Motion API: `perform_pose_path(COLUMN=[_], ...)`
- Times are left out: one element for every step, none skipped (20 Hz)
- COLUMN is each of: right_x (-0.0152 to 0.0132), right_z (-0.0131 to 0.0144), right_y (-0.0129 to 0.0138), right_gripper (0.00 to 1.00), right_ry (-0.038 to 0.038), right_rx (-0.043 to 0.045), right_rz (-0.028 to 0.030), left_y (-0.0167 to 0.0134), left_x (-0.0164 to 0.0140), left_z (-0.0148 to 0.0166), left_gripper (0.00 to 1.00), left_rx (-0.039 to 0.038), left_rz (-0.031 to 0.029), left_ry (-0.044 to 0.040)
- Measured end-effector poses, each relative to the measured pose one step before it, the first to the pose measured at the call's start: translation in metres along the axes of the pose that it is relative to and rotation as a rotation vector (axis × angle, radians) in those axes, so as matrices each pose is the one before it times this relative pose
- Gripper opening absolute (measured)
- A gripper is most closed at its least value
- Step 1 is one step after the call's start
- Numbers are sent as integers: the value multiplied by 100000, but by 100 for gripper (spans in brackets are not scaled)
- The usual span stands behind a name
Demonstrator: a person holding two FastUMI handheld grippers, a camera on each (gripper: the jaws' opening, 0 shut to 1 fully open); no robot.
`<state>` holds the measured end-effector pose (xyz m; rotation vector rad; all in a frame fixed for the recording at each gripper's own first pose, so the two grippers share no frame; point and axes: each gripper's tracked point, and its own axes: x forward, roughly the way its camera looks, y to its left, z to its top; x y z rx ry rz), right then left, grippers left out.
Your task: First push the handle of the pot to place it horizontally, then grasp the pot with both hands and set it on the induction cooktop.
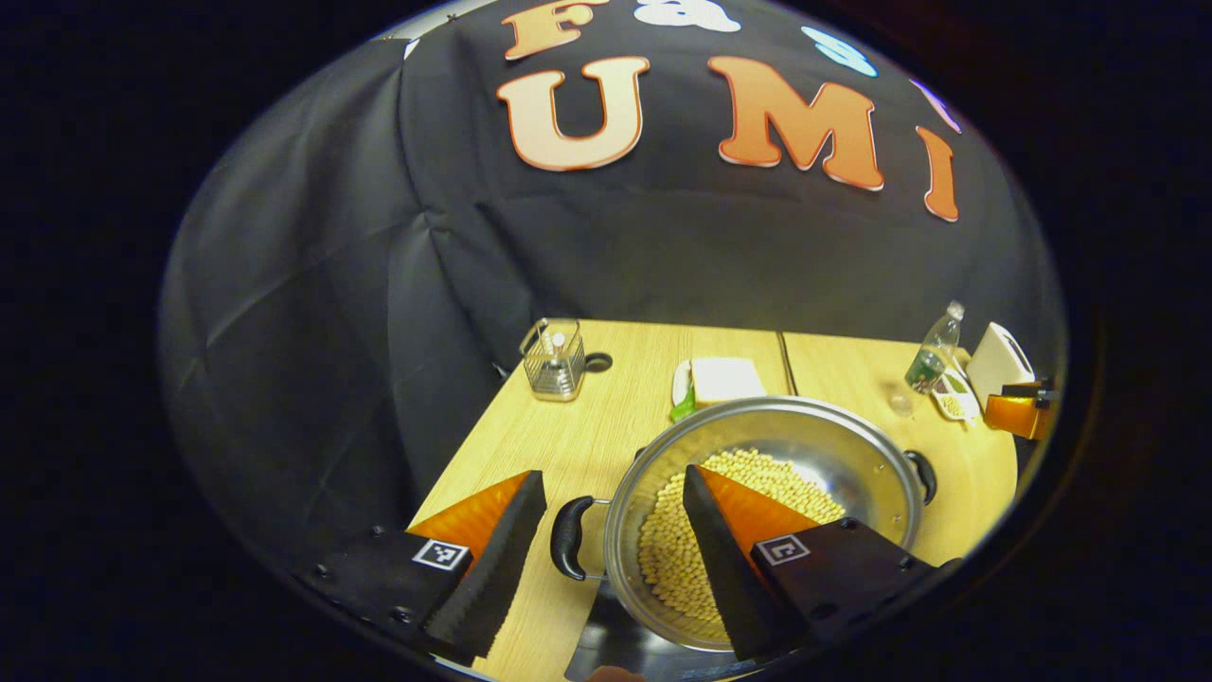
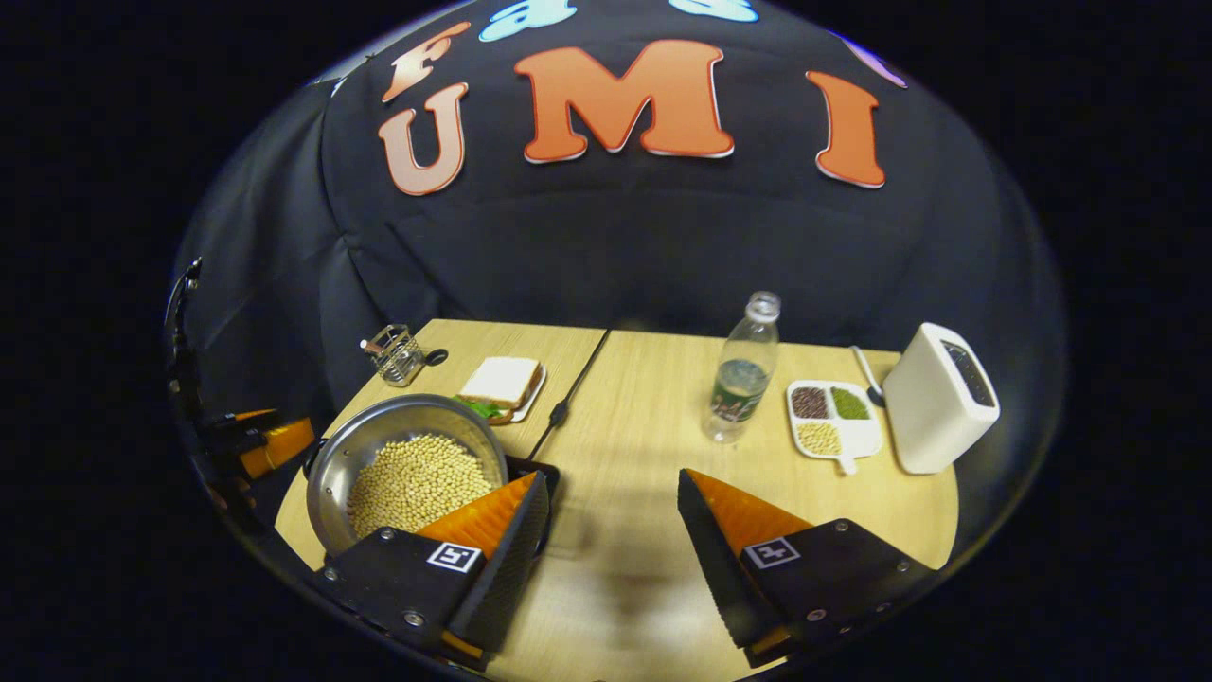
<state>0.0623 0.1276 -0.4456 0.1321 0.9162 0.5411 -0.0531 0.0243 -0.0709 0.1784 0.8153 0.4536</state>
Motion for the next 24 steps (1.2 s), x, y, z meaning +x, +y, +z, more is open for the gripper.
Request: perform_pose_path(right_x=[-1446,-1377,-1013,-1195,-1622,-1181,-1224,-1583,-1277,-1286,-1430,-1053,-1059,-989,-988,-892,-786,-811,-888,-612,-420,-355,-215,-205], right_z=[322,550,370,443,944,325,628,1164,1417,1320,1121,1289,1379,1702,1783,2070,1831,1805,1770,1994,1701,1444,1355,1238], right_y=[-1920,-1936,-2017,-1763,-2289,-1705,-2009,-2119,-1696,-1527,-1254,-1231,-1209,-1257,-1328,-1395,-1033,-792,-1022,-1022,-850,-950,-727,-672], right_gripper=[87,89,89,90,91,92,92,92,93,94,94,94,93,93,94,93,93,89,89,94,94,94,98,98], right_ry=[-3485,-2657,-2018,-2139,-3067,-3379,-3512,-3659,-3848,-3770,-4500,-4424,-4650,-4817,-4826,-4348,-3708,-3180,-2930,-3559,-3088,-2320,-1881,-1312], right_rx=[-1234,-658,98,711,495,-82,-626,-569,-51,219,12,-796,-1503,-2351,-2594,-2186,-1316,-878,-910,-908,-1301,-1753,-2008,-1300], right_rz=[-1255,-1053,-968,-501,-979,-1399,-1663,-1310,-593,-460,-148,-543,-869,-1394,-1660,-2309,-1632,-927,-1209,-980,-1549,-1633,-1284,-1898], left_y=[-419,-523,-553,-595,-817,-848,-953,-802,-830,-999,-976,-895,-1012,-1022,-1085,-968,-928,-826,-726,-633,-565,-525,-363,-317], left_x=[-1419,-1555,-1402,-1110,-1281,-1410,-1243,-1297,-1393,-1188,-876,-869,-887,-588,-619,-359,-518,-444,-402,-341,-230,-280,-203,-262], left_z=[1260,1478,1507,1167,1446,1419,1537,1520,1871,2054,1913,1505,1655,1518,1773,2076,2112,1558,1746,1913,1731,1848,1522,1419], left_gripper=[95,94,94,94,94,95,91,94,94,94,94,94,91,94,94,94,90,90,90,93,96,97,97,93], left_rx=[-1479,-1533,-700,-124,-504,-578,-537,-681,-595,-418,-75,387,387,181,-126,-252,-357,-530,-616,-710,-636,-425,-222,49], left_rz=[-274,-460,-319,147,11,-216,-712,-1011,-1348,-866,-1007,-684,-748,-1215,-1205,-1436,-1567,-1466,-1215,-773,-1046,-865,-502,-320], left_ry=[-3484,-4158,-3309,-2997,-3403,-3239,-3486,-3816,-4074,-4437,-4280,-3673,-3924,-3689,-4189,-4445,-4061,-3538,-3641,-3994,-3723,-3845,-3218,-3105])
